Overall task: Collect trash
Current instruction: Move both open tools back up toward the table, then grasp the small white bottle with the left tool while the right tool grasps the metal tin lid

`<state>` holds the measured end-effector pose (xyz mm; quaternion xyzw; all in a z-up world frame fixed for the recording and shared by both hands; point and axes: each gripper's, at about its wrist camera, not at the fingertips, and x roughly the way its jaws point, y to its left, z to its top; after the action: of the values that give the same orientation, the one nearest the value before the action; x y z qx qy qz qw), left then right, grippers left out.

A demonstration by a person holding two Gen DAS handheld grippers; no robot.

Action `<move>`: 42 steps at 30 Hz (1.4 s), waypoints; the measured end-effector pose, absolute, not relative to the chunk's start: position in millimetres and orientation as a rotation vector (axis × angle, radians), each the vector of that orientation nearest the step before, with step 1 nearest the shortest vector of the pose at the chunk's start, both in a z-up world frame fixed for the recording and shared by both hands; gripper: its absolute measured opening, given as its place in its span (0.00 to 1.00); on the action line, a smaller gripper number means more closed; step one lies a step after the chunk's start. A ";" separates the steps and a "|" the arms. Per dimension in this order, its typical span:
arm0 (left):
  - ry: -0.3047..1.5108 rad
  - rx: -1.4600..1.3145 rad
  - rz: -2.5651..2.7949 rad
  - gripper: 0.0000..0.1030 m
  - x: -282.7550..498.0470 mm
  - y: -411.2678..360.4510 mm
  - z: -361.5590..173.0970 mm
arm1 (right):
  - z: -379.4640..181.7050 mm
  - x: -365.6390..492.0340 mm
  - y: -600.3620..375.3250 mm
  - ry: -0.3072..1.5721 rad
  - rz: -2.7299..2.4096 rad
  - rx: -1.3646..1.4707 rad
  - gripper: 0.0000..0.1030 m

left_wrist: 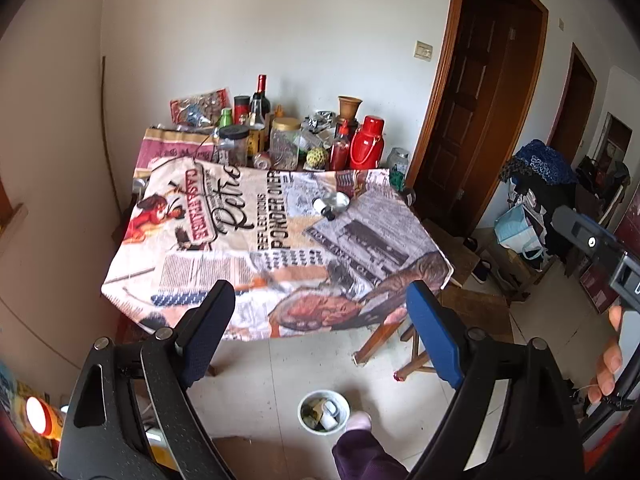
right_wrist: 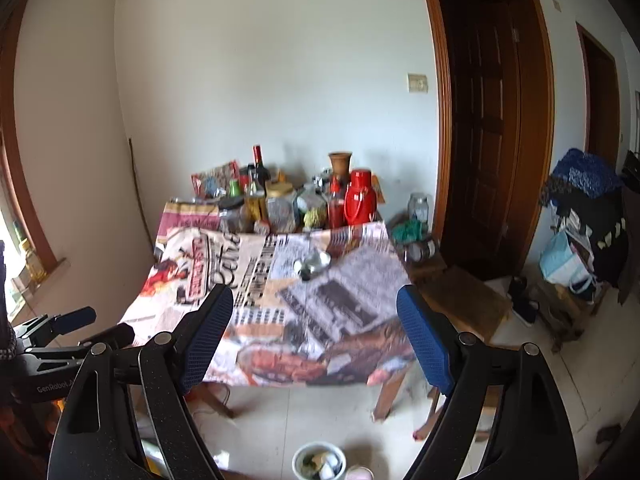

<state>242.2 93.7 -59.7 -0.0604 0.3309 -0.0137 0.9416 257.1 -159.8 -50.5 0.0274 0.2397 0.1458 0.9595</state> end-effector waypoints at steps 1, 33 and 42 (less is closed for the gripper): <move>0.670 -0.120 -0.028 0.85 247.8 92.2 -58.3 | -48.9 263.2 -159.8 0.477 0.294 0.054 0.79; 0.743 -0.168 0.078 0.85 524.1 64.0 -84.9 | -83.4 529.5 -164.1 0.627 0.434 -0.019 0.91; 0.875 -0.146 0.014 0.85 605.4 126.3 -129.8 | -159.2 608.7 -111.6 0.901 0.348 0.028 0.91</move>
<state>605.4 126.3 -129.8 -0.0704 0.4234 0.0069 0.9032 608.7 -111.6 -159.2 0.0136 0.4330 0.1674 0.8856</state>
